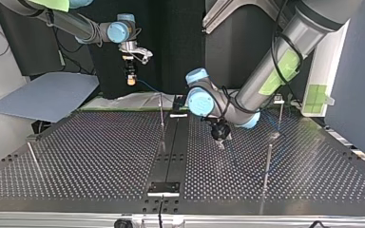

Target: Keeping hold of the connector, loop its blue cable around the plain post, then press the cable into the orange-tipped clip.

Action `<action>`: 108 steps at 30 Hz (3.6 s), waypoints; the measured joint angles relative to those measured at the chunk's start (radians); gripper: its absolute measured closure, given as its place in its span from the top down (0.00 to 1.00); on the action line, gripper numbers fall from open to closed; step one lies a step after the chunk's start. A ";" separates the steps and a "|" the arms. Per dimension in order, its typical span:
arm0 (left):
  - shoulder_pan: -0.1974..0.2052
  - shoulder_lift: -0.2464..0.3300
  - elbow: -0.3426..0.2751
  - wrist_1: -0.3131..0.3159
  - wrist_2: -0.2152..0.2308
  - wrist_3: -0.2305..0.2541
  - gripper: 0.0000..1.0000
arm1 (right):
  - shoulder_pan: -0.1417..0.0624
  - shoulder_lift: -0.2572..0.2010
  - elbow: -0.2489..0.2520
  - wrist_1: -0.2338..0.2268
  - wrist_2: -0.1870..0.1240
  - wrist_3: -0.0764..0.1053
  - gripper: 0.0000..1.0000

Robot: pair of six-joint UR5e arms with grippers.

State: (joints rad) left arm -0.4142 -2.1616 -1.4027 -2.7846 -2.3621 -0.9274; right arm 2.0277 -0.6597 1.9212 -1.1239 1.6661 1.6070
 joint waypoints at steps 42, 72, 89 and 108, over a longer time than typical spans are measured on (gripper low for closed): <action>-0.034 -0.151 0.037 -0.022 0.075 -0.097 1.00 | 0.001 0.000 -0.001 0.010 -0.003 0.001 0.00; -0.094 -0.289 0.046 0.014 0.094 -0.095 1.00 | 0.000 0.000 -0.001 0.005 -0.002 0.004 0.00; -0.120 -0.381 0.063 0.024 0.089 -0.120 1.00 | 0.000 0.000 -0.001 0.010 -0.002 0.003 0.00; -0.139 -0.473 0.101 -0.023 0.172 -0.231 1.00 | -0.003 0.000 -0.001 0.010 -0.004 -0.013 0.00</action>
State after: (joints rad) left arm -0.5533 -2.6345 -1.3018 -2.8075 -2.1897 -1.1587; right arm 2.0244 -0.6594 1.9201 -1.1143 1.6617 1.5943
